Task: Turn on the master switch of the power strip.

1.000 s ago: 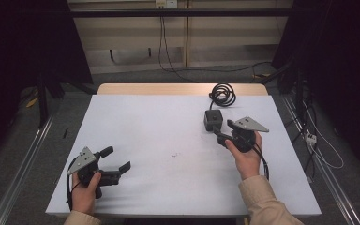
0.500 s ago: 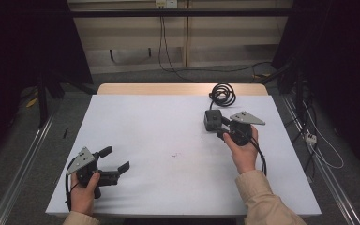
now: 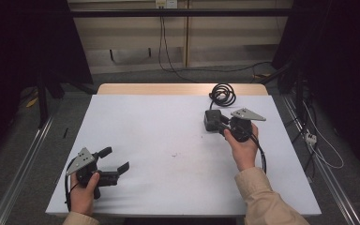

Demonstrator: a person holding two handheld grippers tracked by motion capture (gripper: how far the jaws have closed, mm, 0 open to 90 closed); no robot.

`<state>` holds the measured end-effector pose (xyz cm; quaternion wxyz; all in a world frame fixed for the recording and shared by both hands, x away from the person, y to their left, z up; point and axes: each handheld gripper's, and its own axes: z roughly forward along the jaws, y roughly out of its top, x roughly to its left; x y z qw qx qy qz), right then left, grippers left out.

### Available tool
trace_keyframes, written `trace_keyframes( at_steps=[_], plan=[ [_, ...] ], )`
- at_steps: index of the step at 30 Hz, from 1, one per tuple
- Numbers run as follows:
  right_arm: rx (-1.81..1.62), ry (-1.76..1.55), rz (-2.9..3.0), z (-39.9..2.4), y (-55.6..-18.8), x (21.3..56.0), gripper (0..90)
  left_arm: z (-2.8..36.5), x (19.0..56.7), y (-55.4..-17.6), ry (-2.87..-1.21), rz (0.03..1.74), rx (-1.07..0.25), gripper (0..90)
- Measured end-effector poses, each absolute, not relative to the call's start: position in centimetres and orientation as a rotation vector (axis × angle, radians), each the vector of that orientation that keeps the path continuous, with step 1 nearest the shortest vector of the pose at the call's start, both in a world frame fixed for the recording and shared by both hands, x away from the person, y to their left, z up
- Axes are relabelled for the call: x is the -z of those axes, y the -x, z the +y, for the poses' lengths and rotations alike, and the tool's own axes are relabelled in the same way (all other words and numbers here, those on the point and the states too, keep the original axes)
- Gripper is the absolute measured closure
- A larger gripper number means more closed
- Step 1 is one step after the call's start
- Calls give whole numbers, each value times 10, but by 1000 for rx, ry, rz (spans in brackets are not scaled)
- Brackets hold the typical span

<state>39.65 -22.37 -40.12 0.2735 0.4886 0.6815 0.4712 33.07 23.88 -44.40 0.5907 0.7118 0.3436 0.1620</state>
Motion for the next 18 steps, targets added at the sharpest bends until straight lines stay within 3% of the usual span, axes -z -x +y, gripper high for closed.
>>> trace_keyframes(
  at_steps=[18],
  plan=[
    [-1265, -1339, 1835, -224, -408, 397, 773, 239, 444, -331, -1656, 798, -374, 31]
  ],
)
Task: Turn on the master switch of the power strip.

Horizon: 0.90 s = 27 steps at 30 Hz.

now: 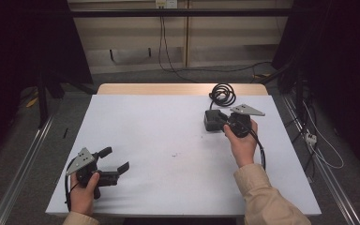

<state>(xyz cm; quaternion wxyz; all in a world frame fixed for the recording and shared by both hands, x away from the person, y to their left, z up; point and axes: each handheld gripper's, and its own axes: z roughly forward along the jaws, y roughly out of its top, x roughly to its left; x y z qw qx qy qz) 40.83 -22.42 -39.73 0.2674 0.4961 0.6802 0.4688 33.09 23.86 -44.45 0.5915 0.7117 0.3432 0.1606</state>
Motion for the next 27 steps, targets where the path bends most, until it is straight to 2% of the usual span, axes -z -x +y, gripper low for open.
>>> trace_keyframes(
  at_steps=[27],
  plan=[
    [-1253, -1343, 1851, -223, -424, 401, 864, 239, 444, -331, -1656, 798, -375, 31]
  ],
)
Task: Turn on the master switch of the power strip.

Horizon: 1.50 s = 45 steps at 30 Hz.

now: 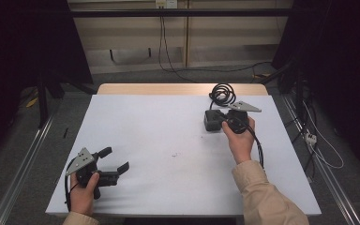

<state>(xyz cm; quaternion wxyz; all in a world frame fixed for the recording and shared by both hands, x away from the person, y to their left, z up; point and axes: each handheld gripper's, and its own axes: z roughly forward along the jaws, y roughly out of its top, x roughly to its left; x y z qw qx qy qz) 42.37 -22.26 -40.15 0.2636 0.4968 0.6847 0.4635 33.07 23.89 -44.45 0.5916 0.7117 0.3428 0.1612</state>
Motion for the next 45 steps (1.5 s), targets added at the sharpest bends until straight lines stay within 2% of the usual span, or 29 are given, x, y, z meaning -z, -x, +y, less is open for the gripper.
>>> trace_keyframes(
  at_steps=[45],
  plan=[
    [-1238, -1309, 1872, -221, -442, 399, 900, 239, 445, -330, -1656, 799, -379, 31]
  ],
)
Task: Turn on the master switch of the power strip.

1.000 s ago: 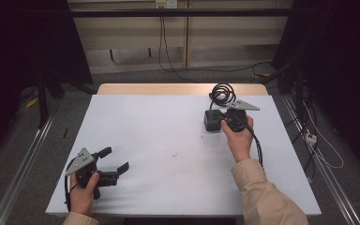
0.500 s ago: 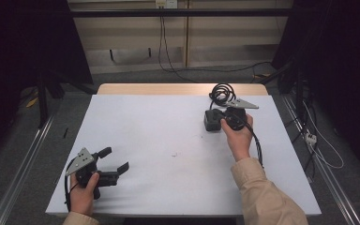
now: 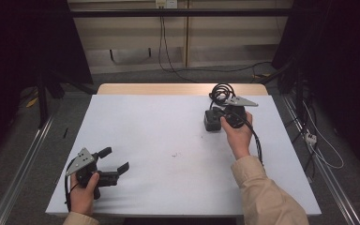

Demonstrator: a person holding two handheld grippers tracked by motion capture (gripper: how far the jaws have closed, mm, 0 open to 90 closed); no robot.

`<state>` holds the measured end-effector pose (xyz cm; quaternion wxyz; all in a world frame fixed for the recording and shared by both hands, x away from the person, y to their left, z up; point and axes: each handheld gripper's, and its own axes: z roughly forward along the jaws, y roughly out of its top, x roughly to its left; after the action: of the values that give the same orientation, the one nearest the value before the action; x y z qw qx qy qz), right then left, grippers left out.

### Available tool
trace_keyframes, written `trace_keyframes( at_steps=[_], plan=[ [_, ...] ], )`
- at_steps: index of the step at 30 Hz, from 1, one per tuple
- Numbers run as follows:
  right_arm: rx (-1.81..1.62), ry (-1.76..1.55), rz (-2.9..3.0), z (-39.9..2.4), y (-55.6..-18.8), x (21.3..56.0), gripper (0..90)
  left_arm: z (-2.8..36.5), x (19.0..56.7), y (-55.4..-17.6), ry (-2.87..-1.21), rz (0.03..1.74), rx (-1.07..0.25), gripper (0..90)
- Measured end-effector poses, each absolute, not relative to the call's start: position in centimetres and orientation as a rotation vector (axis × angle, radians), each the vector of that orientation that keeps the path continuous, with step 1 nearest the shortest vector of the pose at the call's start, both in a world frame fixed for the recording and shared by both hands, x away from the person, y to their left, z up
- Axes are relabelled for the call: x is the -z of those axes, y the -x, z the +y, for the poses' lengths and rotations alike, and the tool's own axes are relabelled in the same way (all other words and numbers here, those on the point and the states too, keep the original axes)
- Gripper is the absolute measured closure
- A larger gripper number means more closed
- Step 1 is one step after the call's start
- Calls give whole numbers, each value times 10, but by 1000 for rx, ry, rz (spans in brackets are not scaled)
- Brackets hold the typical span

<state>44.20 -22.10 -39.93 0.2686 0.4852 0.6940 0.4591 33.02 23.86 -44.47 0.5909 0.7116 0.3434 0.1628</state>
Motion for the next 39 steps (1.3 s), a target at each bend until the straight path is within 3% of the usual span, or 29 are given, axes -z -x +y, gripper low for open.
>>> trace_keyframes(
  at_steps=[39],
  plan=[
    [-1179, -1326, 1925, -218, -453, 414, 900, 240, 445, -330, -1654, 798, -379, 31]
  ],
)
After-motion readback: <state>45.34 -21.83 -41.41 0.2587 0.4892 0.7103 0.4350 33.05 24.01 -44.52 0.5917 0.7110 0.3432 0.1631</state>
